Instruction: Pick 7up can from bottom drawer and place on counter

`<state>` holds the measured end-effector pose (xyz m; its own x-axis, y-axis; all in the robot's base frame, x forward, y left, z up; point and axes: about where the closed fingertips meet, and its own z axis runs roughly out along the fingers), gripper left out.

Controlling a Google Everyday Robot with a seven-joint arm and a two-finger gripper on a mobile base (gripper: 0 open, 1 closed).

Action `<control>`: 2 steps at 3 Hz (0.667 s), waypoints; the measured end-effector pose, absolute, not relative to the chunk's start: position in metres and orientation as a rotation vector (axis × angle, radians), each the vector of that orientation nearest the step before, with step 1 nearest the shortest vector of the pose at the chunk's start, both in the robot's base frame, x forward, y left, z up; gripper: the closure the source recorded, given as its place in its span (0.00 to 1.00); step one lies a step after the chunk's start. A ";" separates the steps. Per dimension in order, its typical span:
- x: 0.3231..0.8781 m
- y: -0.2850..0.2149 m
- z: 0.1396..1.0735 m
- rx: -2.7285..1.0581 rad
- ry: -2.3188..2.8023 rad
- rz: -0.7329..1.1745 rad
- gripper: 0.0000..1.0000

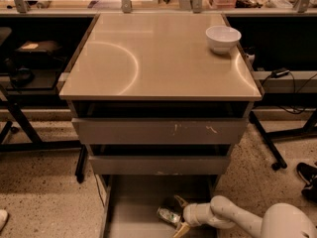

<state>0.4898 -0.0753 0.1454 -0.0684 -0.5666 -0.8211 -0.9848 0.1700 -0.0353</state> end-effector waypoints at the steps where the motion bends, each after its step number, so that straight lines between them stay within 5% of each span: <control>1: 0.488 -0.079 0.126 -1.442 1.777 0.744 0.00; 2: 0.488 -0.079 0.124 -1.439 1.781 0.744 0.18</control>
Offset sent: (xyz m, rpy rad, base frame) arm -0.0017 -0.0037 -0.0178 -0.0005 0.0288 -0.0354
